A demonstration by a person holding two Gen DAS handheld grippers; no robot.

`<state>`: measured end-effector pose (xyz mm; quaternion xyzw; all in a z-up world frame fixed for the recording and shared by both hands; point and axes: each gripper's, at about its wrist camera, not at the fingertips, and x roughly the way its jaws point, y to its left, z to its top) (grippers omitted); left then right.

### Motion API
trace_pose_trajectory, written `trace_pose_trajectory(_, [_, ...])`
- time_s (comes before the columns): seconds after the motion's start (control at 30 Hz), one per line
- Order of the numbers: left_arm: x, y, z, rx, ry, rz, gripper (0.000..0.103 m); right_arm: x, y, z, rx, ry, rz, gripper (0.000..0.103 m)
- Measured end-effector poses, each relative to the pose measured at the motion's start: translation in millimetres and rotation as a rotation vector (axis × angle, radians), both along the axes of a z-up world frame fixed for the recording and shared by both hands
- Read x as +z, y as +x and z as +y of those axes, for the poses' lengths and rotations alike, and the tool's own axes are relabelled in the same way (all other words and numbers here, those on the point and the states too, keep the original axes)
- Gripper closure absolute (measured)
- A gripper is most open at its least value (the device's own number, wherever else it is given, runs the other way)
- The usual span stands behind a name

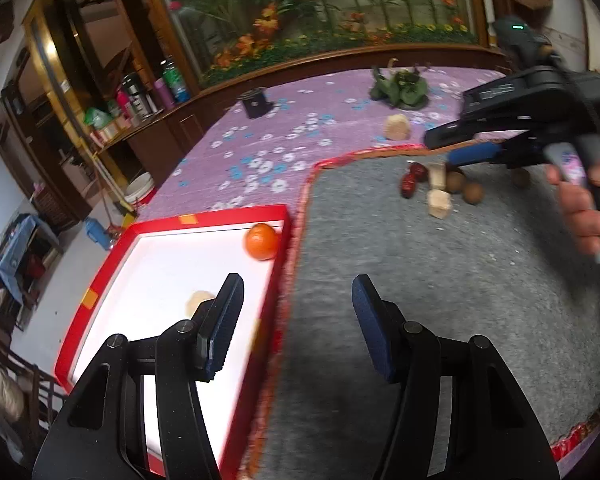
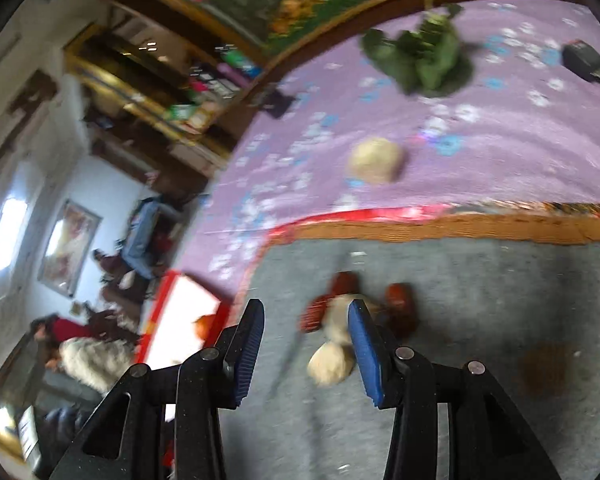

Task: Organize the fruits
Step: 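Move the right tool to the grey mat and grasp a beige cube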

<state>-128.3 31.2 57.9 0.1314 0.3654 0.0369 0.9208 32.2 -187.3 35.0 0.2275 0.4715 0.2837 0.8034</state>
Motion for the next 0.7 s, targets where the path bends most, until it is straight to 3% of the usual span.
trace_pose_trajectory(0.17, [-4.4, 2.3, -16.2, -0.047, 0.010, 0.021, 0.046, -15.0, 7.3, 14.2, -0.001, -0.114, 0.036, 0.060])
trace_pose_trajectory(0.3, [-5.1, 12.8, -17.7, -0.071, -0.042, 0.060, 0.046, -14.8, 12.8, 12.5, 0.011, -0.112, 0.028, 0.060])
trace_pose_trajectory(0.47, [-2.9, 40.9, -30.2, -0.123, -0.097, 0.096, 0.046, -25.3, 31.7, -2.3, -0.012, -0.029, 0.075, 0.077])
trace_pose_trajectory(0.7, [-14.8, 84.3, -58.8, -0.234, -0.178, 0.192, 0.046, -31.5, 35.6, -25.6, -0.045, 0.163, 0.175, 0.082])
